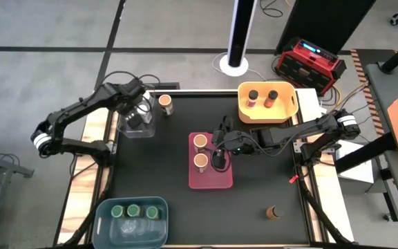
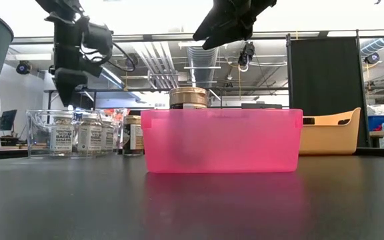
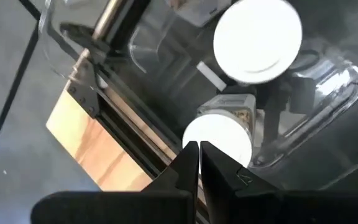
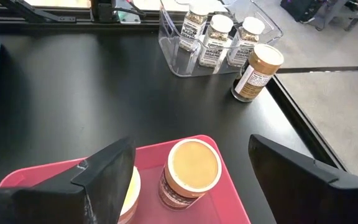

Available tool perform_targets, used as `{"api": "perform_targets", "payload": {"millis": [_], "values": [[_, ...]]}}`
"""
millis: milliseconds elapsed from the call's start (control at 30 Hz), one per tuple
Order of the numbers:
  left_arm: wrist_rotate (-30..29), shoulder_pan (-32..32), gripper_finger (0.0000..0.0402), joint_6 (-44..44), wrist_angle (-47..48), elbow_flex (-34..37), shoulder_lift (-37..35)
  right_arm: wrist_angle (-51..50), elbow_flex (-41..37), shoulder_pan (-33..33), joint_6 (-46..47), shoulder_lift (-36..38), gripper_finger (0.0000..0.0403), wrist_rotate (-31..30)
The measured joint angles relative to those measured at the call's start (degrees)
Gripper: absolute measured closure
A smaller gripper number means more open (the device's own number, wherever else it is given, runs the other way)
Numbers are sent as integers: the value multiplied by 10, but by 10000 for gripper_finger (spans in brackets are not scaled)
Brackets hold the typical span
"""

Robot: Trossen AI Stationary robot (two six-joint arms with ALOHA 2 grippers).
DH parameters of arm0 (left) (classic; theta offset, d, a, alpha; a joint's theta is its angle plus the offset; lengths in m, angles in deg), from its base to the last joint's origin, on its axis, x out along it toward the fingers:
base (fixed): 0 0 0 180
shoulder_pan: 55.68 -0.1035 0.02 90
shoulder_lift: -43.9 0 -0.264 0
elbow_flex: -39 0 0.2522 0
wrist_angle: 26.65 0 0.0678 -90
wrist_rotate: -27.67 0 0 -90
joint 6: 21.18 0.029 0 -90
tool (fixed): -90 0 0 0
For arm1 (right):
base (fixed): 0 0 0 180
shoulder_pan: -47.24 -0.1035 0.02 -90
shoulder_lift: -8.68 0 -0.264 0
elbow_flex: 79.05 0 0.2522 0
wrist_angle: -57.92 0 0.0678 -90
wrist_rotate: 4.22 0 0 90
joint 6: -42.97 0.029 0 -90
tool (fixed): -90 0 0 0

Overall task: Sort spices by type
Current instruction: Put the white seasoning bottle into the transparent bin

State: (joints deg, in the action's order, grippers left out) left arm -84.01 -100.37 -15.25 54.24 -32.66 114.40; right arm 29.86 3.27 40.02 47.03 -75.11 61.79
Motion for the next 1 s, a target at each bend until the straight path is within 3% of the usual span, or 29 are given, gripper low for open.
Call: {"api": "perform_targets", "payload": {"millis": [333, 567, 1000], "values": [[-48, 0, 402, -21, -18, 14, 16, 0, 0, 0, 4, 0, 111, 0], [9, 0, 402, -9, -15, 14, 23, 0, 0, 0, 4, 0, 106, 0], [8, 0, 402, -8, -11, 13, 44, 0, 0, 0, 4, 0, 98, 0]]}}
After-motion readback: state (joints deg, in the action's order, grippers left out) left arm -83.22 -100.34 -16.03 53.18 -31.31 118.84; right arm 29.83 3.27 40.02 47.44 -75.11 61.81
